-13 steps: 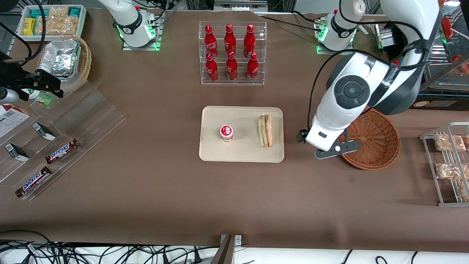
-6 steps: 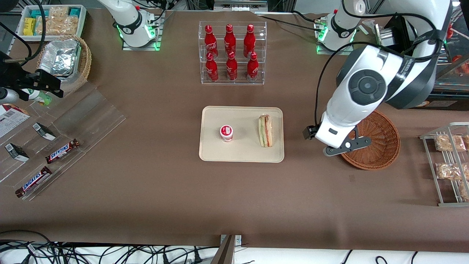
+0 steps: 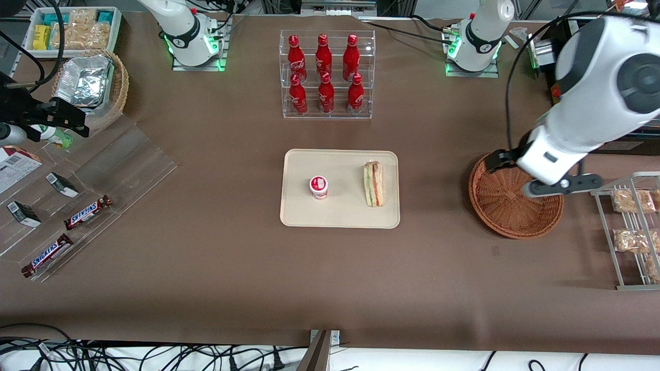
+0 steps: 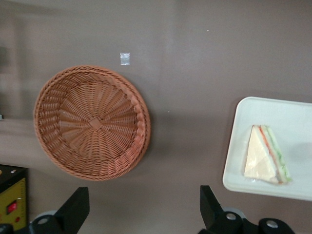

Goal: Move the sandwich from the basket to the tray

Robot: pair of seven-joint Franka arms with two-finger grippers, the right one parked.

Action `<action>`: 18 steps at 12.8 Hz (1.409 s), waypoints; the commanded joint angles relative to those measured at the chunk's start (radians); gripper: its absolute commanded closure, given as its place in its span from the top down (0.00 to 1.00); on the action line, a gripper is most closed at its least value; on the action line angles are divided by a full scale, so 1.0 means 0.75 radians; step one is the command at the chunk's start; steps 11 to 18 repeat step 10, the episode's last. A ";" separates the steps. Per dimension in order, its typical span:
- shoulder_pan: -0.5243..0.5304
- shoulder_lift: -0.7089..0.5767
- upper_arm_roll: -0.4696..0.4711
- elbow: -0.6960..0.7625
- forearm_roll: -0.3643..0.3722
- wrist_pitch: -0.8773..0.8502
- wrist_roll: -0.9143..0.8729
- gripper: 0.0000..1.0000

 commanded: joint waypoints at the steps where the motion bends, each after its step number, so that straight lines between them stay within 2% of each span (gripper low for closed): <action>1: -0.014 -0.109 0.091 -0.059 -0.067 -0.054 0.204 1.00; 4: -0.024 -0.159 0.120 -0.056 -0.081 -0.099 0.349 1.00; 18: -0.036 -0.177 0.128 -0.056 -0.083 -0.101 0.358 1.00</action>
